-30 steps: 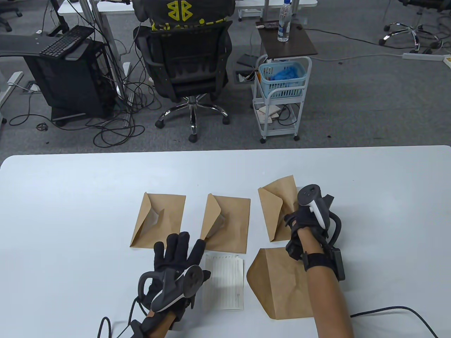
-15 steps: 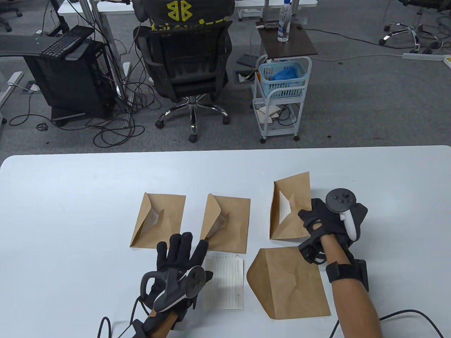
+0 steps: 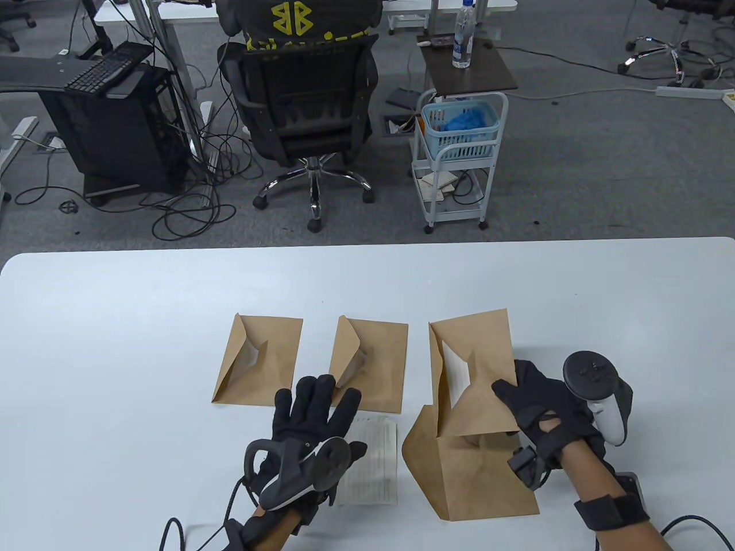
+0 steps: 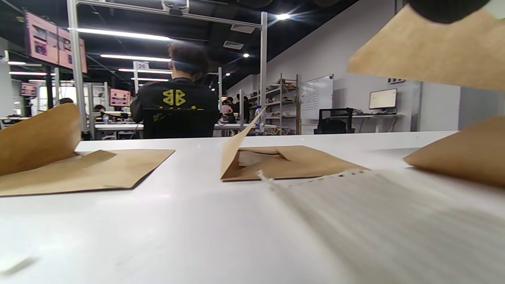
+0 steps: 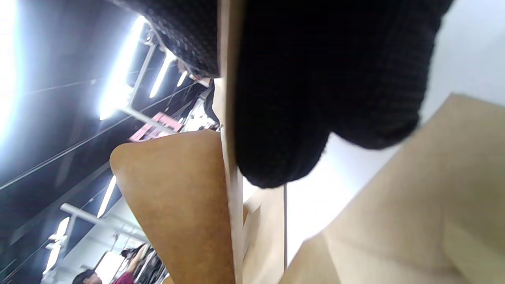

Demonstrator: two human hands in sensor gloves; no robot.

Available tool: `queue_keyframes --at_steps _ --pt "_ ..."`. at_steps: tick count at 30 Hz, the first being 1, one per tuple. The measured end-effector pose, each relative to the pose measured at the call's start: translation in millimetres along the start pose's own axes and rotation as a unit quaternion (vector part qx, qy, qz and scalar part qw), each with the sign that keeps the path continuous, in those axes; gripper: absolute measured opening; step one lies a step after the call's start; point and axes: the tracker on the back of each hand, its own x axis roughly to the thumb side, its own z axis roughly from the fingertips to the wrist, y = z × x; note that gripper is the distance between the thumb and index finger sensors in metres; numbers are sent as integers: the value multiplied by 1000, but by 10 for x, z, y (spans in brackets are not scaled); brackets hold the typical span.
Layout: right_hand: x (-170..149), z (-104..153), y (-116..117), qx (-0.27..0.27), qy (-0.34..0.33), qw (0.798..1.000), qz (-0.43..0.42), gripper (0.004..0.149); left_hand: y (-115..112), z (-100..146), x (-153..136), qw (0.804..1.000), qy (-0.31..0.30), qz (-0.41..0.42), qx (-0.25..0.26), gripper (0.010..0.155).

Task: Pull paper from envelopes and stack

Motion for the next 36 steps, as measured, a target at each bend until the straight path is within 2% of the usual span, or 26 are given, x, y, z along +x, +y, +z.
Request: queue_keyframes --at_steps 6,11,14,17,21,23,29,32,36 --pt "-27 244 153 7 -34 999 30 44 141 -101 165 1000 -24 2 10 81" --pt "12 330 319 9 -68 996 51 47 119 -111 446 995 -75 36 53 83" --pt "86 396 393 11 -100 992 76 47 49 -41 617 992 -112 -15 58 73" --pt "121 451 400 3 -122 990 74 47 -13 10 643 989 -119 -59 62 60" --pt "104 469 388 14 -139 990 26 46 -90 21 567 991 -100 -79 43 60" --pt "85 462 414 45 -151 987 -21 46 -129 37 529 993 -97 -65 35 64" --pt "-13 445 479 74 -135 982 -107 47 -112 44 403 997 -67 46 17 65" --pt "-44 434 505 91 -119 977 -154 47 -75 46 335 992 -53 112 22 64" --pt "-44 416 566 129 -135 964 -191 45 -44 47 256 983 -33 180 18 63"
